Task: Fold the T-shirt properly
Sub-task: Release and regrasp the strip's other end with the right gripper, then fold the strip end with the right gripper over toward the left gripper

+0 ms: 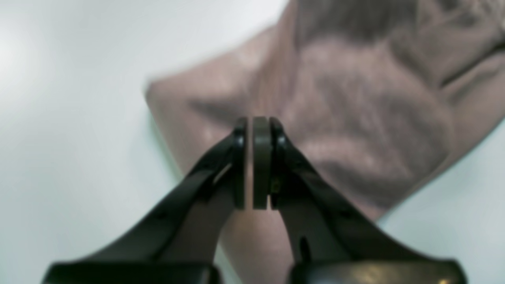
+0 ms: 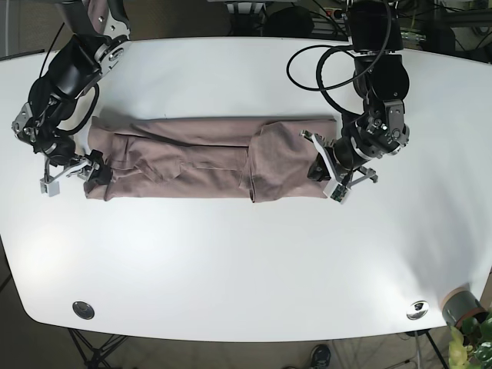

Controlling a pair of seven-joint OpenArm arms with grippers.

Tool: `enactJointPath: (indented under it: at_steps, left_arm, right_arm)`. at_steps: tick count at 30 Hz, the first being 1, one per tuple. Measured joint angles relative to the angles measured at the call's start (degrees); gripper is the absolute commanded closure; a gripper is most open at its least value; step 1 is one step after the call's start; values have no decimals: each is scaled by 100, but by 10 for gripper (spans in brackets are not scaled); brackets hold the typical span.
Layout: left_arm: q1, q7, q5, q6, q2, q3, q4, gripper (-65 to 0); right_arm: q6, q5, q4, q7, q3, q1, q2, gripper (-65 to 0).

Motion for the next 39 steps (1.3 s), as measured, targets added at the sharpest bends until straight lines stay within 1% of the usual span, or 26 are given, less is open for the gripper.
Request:
enactJointPath:
  at_steps: [3, 11, 16, 17, 19, 21, 23, 27, 28, 29, 30, 34, 36, 37, 38, 39]
  left_arm:
    - [28, -13, 4, 0, 0, 0, 24, 0]
    - [55, 24, 7, -2, 0, 0, -31, 0]
    - [44, 15, 17, -2, -4, 0, -363, 0]
    - [46, 20, 28, -2, -2, 0, -444, 0]
    - [44, 20, 28, -2, 2, 4, -616, 0]
    - [28, -37, 17, -2, -2, 4, -774, 0]
    - [-13, -177, -57, -2, -11, 2, -970, 0]
    - [-216, -299, -175, -26, -15, -11, -1355, 0]
    - [-245, -299, -190, -26, -9, -2, -1416, 0]
    - [-247, -297, -190, -24, -9, 2, -1429, 0]
    - [-243, -302, -192, -26, -11, 4, -1429, 0]
    - [-236, -374, -212, -24, -11, 0, -1458, 0]
    - [-247, -361, -210, -24, -2, 0, -1460, 0]
    - [-243, -363, -212, -24, 7, 2, -1467, 0]
    - [-245, -385, -216, -24, 4, 4, -1467, 0]
    - [-247, -378, -208, -24, 4, 4, -1469, 0]
  right_arm:
    - [46, 105, 11, 61, 0, -20, -131, -499]
    - [46, 125, 35, 116, 0, -39, -227, -499]
    - [70, 221, 83, 114, -11, -146, -306, -499]
    - [83, 245, 109, 116, -11, -166, -328, -491]
    - [85, 251, 234, 85, -11, -197, -393, -460]
    - [83, 208, 348, 33, -28, -258, -424, -398]
    - [85, 212, 428, 0, -33, -317, -455, -309]
    - [79, 146, 481, -2, -11, -374, -498, -100]
    - [68, 81, 498, -26, -13, -374, -505, -59]
    - [52, 59, 505, -50, -15, -374, -509, -32]
    - [42, 50, 505, -63, -44, -376, -511, -21]
    - [37, 46, 557, -68, -295, -393, -505, -22]
    - [31, -72, 824, -149, -363, -452, -549, -22]
    - [-11, -153, 1082, -269, -398, -516, -570, -22]
    - [20, -107, 1281, -280, -442, -597, -605, -22]
    - [-9, -109, 1576, -317, -503, -682, -627, -22]
